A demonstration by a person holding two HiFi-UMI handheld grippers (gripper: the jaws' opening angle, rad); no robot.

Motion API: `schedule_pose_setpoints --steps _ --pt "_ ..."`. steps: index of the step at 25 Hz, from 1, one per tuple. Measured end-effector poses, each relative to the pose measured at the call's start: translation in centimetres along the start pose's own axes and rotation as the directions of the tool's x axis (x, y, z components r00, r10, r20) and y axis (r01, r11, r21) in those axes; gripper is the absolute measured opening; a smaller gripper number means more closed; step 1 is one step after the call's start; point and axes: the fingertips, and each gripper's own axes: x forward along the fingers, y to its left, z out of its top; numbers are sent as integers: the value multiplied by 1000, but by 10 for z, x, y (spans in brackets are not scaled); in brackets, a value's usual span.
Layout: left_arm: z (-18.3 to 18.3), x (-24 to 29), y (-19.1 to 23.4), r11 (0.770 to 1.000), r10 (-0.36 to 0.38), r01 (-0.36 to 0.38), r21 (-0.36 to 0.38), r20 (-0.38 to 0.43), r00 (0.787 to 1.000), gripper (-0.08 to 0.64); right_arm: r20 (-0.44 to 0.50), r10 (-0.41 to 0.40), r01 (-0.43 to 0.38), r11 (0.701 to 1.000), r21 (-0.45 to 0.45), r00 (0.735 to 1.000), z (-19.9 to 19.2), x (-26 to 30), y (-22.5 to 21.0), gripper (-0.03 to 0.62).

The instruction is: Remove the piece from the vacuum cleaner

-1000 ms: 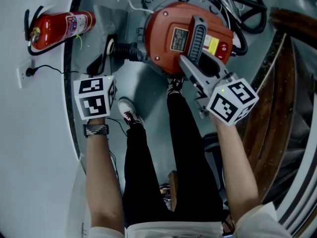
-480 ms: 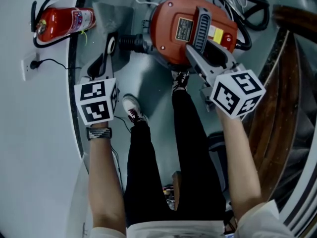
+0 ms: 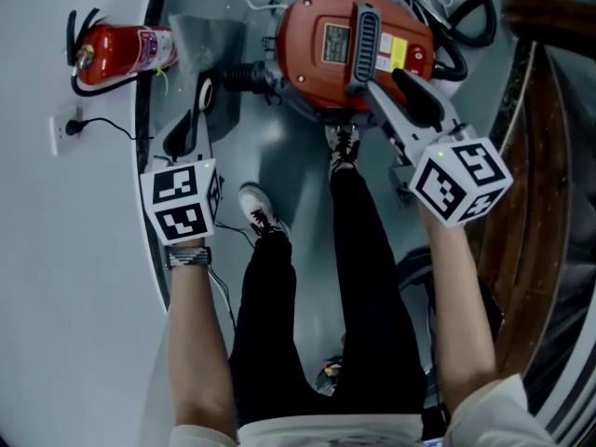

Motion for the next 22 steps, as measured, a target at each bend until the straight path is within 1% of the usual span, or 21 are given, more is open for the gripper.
schedule_pose_setpoints --steps 2,4,6,9,13,16,20,22 --pt "2 -5 0 1000 -5 5 9 18 1000 32 15 -10 10 999 -47 1000 3 -7 6 199" --pt "4 -12 6 1000 2 -3 22 39 999 31 15 -26 27 994 -110 1000 4 -13 16 198" --pt "8 -20 11 999 8 -11 40 71 997 32 12 -35 37 988 -152 999 3 -20 27 198" --pt "17 -37 14 997 -1 -8 76 113 994 32 29 -42 46 987 -157 999 8 -34 45 190" --pt "25 -75 16 994 -16 1 108 134 991 31 66 -65 77 978 -196 996 24 -60 73 126" --pt "33 -104 12 992 -36 18 122 147 988 31 103 -66 87 971 -221 993 42 -84 98 117" --pt "47 -148 13 992 -65 44 120 179 982 31 141 -77 113 957 -268 987 69 -115 130 80" --pt "59 -172 15 990 -81 55 133 206 975 32 174 -72 122 949 -292 982 84 -131 146 66"
